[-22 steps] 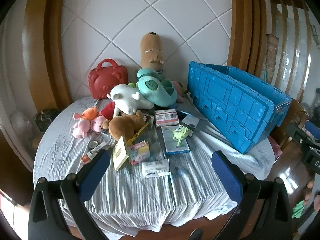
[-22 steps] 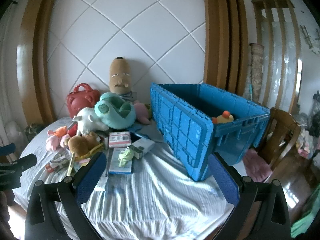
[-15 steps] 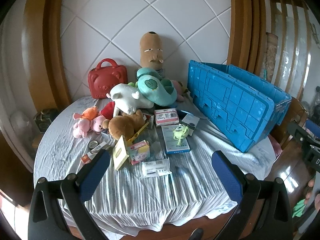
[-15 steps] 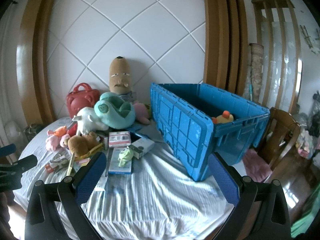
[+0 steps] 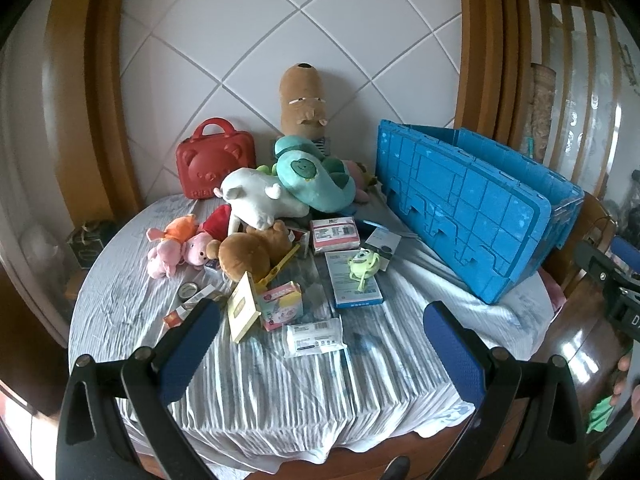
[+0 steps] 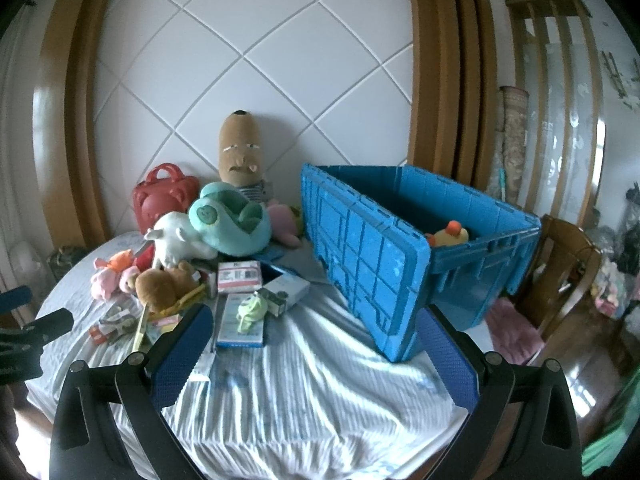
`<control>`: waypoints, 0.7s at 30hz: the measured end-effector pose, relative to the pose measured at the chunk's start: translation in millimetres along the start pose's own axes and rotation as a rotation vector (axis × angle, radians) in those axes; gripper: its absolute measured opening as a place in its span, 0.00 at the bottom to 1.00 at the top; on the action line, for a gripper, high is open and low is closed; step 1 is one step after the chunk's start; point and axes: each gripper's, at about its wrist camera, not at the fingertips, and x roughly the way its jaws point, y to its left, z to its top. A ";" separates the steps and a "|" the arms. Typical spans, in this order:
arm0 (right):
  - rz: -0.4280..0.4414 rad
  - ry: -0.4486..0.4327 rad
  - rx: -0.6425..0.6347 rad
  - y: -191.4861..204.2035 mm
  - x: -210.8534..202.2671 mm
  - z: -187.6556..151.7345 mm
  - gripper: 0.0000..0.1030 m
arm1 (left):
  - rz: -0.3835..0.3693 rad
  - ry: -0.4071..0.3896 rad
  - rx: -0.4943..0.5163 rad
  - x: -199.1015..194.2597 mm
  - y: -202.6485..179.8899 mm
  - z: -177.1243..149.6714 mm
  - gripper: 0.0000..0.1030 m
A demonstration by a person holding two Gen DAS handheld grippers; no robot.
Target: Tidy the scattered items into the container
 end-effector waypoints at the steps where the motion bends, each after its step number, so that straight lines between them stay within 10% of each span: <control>1: 0.000 0.001 -0.001 -0.1 0.2 -0.4 1.00 | 0.000 -0.001 0.000 0.1 0.5 0.0 1.00; 21: 0.012 0.035 -0.019 13.4 18.5 -3.7 1.00 | -0.009 0.035 -0.033 18.9 23.1 -5.8 1.00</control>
